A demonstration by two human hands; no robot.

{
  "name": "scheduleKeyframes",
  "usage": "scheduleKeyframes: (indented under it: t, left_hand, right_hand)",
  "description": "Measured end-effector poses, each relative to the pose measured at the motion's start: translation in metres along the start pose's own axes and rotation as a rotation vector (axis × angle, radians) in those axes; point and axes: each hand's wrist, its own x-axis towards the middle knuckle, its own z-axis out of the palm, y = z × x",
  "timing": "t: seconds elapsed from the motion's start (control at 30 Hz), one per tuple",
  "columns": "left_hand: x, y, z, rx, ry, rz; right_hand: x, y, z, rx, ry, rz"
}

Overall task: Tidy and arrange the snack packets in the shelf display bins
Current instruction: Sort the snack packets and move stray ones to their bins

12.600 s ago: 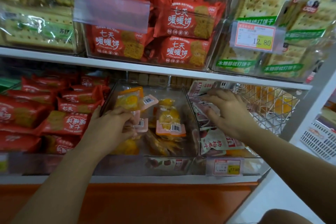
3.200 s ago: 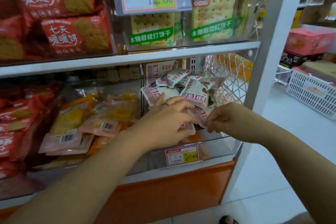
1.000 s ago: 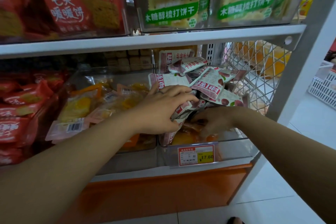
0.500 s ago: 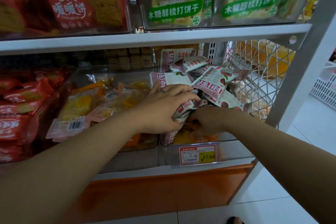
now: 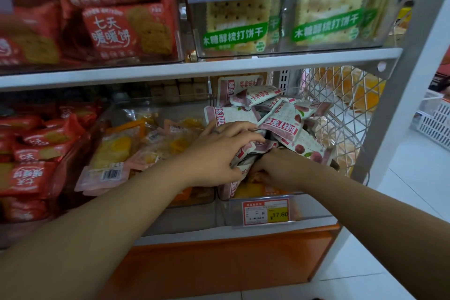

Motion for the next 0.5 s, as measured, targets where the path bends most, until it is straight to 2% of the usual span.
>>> scheduleKeyframes:
  t: [0.33,0.5]
  left_hand:
    - [-0.003,-0.001,-0.003,0.002,-0.028,-0.066]
    - [-0.013,-0.004,-0.014,-0.200,0.044,-0.127]
  right_hand:
    - [-0.023,0.001,-0.018,0.029,0.001,-0.022]
    - [-0.046,-0.002,-0.046,0.106,-0.045,-0.015]
